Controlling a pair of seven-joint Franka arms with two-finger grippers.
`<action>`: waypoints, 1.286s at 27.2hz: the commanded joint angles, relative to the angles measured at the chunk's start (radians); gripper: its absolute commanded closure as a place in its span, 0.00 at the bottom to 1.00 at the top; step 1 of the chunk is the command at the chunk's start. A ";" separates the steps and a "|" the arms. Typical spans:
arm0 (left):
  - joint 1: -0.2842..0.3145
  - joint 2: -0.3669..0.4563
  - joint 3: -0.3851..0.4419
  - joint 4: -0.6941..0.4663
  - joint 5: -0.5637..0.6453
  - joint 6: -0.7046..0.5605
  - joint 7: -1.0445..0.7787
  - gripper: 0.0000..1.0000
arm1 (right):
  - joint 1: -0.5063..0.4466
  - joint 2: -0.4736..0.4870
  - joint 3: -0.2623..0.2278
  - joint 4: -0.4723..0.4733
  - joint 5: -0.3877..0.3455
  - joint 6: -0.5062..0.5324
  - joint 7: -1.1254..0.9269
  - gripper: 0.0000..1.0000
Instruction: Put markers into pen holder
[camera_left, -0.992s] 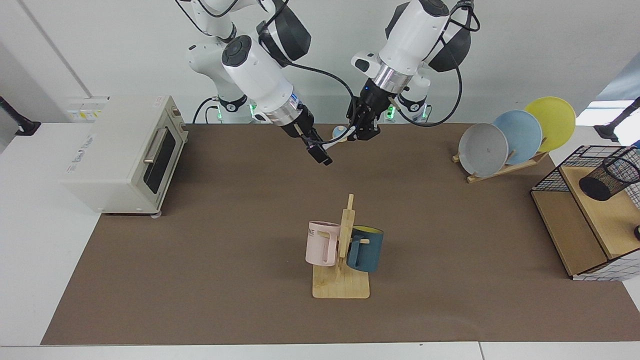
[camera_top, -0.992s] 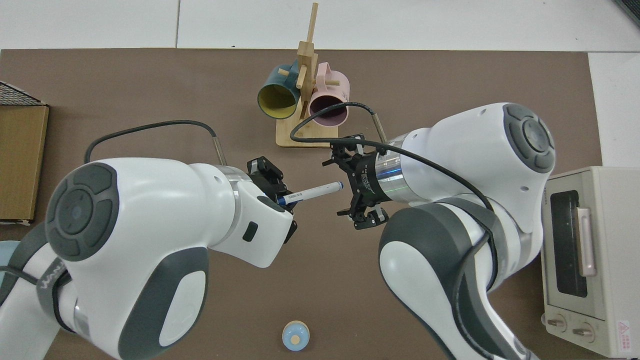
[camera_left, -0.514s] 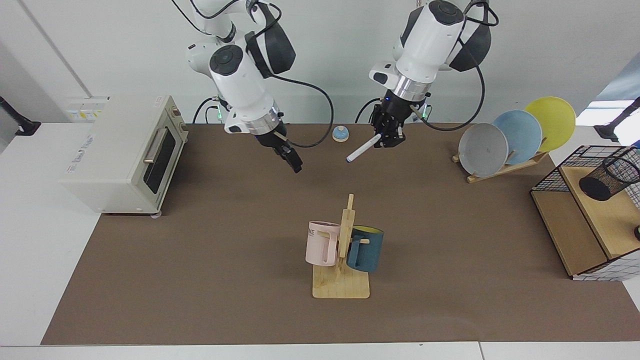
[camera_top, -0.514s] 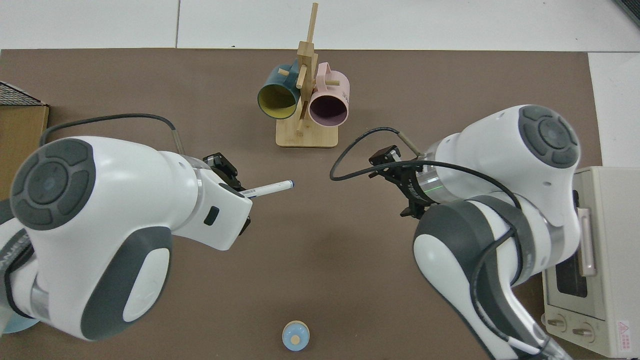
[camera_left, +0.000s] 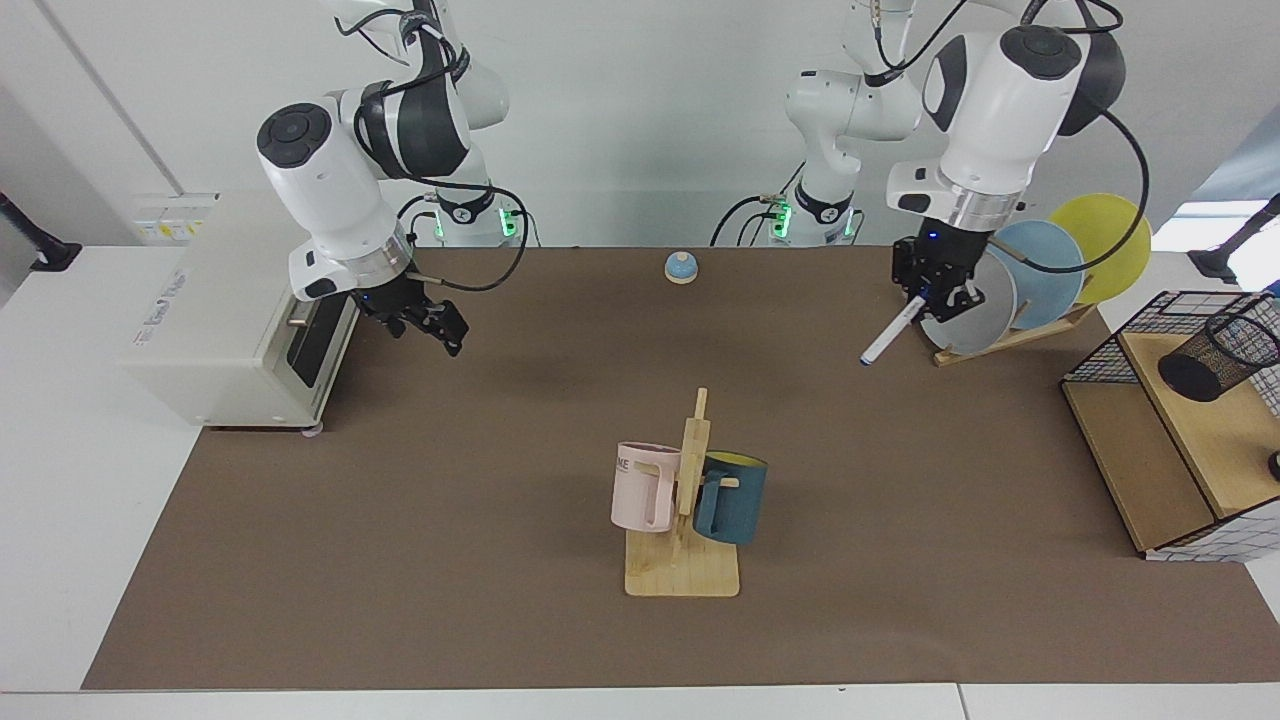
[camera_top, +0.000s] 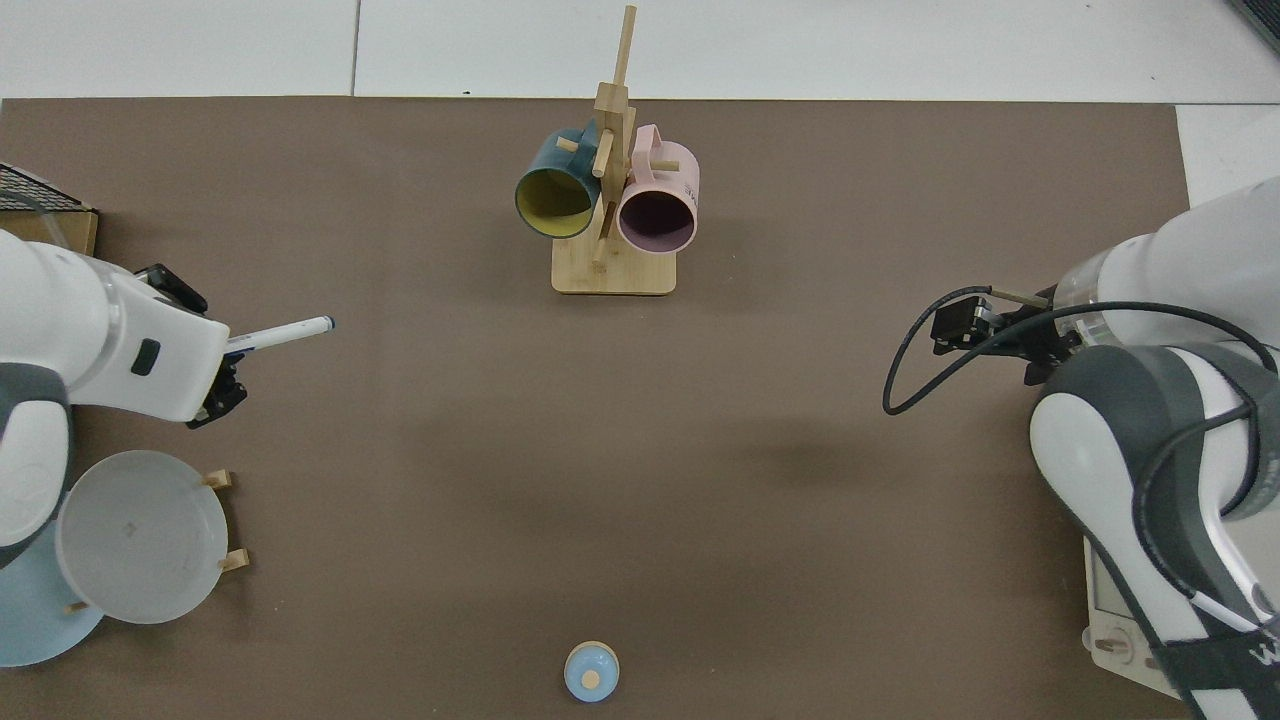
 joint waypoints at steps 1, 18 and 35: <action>-0.002 0.003 0.083 0.031 0.087 -0.015 0.069 1.00 | -0.017 -0.020 0.011 0.029 -0.113 0.009 -0.229 0.00; 0.125 0.167 0.290 0.296 0.191 -0.012 0.678 1.00 | -0.101 -0.028 0.006 0.181 -0.109 -0.125 -0.619 0.00; 0.209 0.204 0.319 0.351 0.328 0.043 0.761 1.00 | -0.101 -0.084 0.006 0.100 -0.061 -0.183 -0.541 0.00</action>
